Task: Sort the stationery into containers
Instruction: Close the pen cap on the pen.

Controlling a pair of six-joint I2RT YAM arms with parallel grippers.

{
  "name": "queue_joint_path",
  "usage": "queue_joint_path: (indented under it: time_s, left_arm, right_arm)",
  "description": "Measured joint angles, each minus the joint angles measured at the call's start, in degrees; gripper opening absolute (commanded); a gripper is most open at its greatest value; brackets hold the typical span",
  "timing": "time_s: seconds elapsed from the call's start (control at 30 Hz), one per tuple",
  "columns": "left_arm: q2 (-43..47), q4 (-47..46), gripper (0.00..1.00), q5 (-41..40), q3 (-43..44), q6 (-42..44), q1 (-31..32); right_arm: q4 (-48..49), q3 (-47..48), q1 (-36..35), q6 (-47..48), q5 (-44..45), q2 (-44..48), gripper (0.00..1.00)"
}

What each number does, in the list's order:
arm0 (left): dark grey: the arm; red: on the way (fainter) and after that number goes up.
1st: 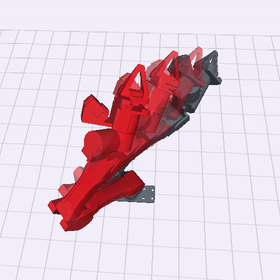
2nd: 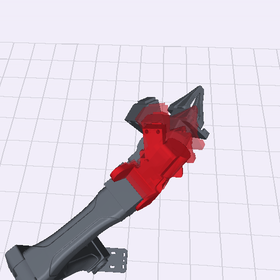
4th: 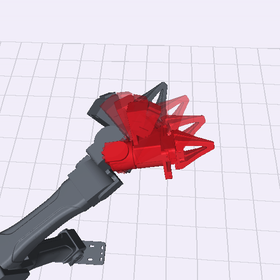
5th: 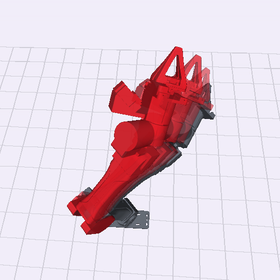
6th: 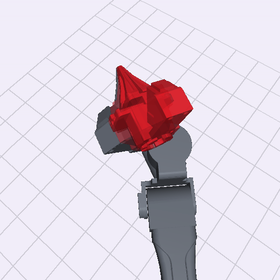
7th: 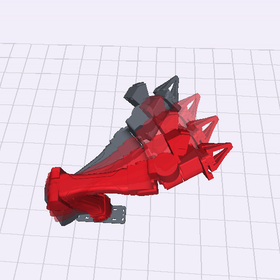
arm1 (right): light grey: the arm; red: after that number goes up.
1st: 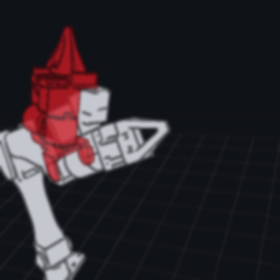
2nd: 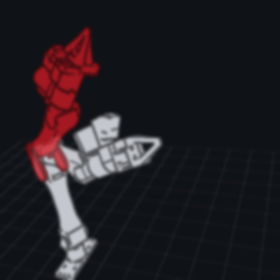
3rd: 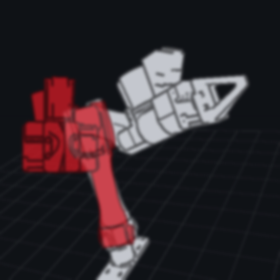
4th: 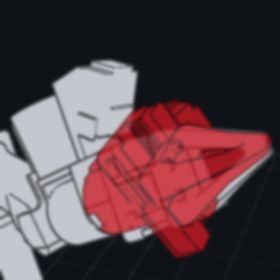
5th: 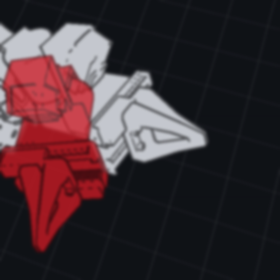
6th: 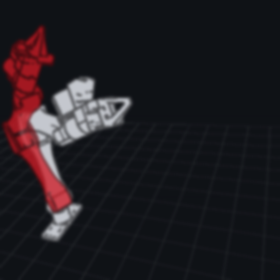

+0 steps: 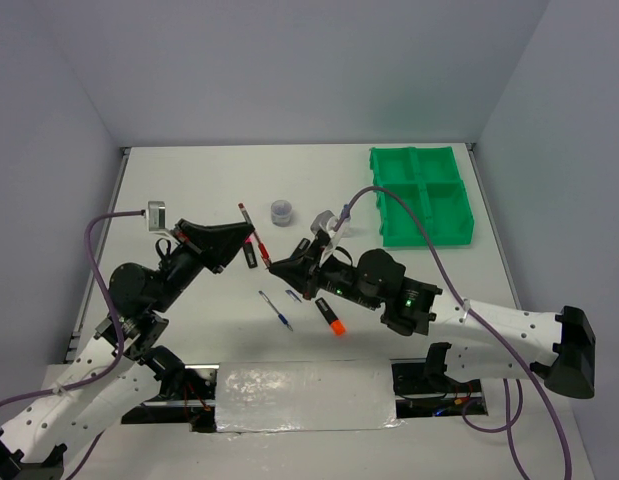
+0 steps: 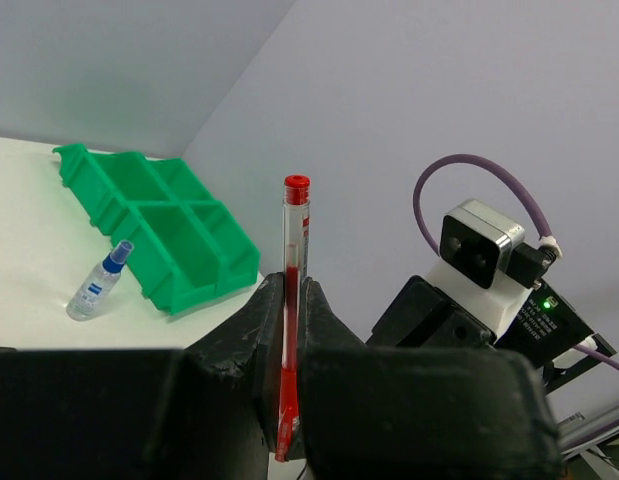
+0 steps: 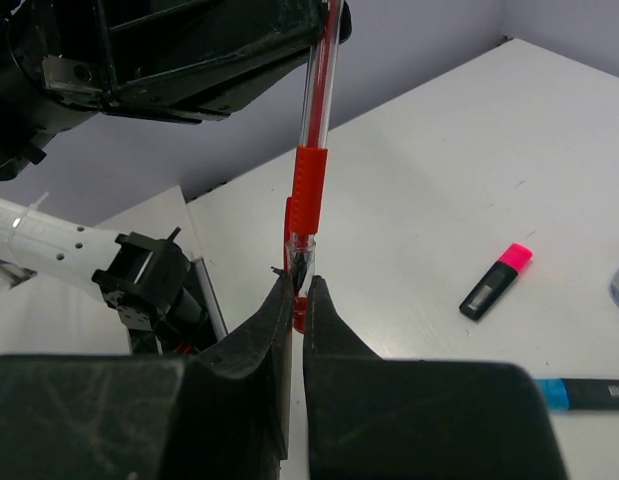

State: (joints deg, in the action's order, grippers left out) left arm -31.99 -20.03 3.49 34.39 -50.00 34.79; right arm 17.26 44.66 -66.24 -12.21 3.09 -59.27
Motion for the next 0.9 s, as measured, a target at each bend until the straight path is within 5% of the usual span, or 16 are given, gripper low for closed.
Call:
queue_joint_path:
  time_s: [0.9]
  left_arm:
    - [-0.52,-5.88,0.0,0.0,-3.5,0.07,-0.09]
  right_arm:
    - [-5.09,3.56,2.6,2.97,-3.61,-1.77,0.0]
